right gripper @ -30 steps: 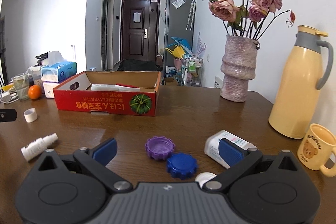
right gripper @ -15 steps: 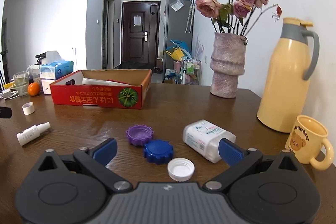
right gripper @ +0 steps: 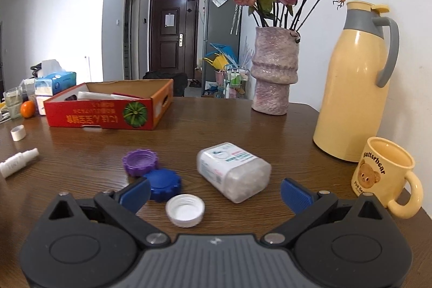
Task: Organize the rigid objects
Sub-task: 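Close the left tool on the small white spray bottle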
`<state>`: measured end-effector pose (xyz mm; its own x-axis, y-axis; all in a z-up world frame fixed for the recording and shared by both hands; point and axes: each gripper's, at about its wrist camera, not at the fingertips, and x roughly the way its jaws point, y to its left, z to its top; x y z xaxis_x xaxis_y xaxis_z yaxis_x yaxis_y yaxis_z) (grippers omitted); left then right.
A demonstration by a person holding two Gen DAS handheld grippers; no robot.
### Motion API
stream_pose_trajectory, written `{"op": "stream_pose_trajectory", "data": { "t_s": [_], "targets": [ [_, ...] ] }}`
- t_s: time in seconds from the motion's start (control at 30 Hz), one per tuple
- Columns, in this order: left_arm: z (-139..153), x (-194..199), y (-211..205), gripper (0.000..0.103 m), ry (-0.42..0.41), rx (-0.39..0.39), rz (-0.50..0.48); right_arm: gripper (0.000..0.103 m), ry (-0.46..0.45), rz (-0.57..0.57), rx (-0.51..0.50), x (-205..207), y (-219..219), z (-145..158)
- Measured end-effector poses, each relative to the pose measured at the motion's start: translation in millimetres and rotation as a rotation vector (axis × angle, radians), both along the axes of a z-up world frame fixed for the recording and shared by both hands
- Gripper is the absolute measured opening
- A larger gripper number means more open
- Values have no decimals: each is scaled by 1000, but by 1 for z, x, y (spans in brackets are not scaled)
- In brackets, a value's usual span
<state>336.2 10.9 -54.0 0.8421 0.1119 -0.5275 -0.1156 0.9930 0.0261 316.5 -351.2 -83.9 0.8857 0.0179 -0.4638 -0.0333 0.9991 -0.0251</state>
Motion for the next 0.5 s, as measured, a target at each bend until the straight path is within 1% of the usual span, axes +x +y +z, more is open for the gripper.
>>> {"op": "stream_pose_trajectory", "data": {
  "t_s": [0.4,0.5],
  "targets": [
    [-29,34,-2,102,80,54,0,103,55,-29,-30,38,-31,-16],
    [-37,43,-1,94,108,55,-1,103,63,-33,-33,45,-33,-19]
  ]
}}
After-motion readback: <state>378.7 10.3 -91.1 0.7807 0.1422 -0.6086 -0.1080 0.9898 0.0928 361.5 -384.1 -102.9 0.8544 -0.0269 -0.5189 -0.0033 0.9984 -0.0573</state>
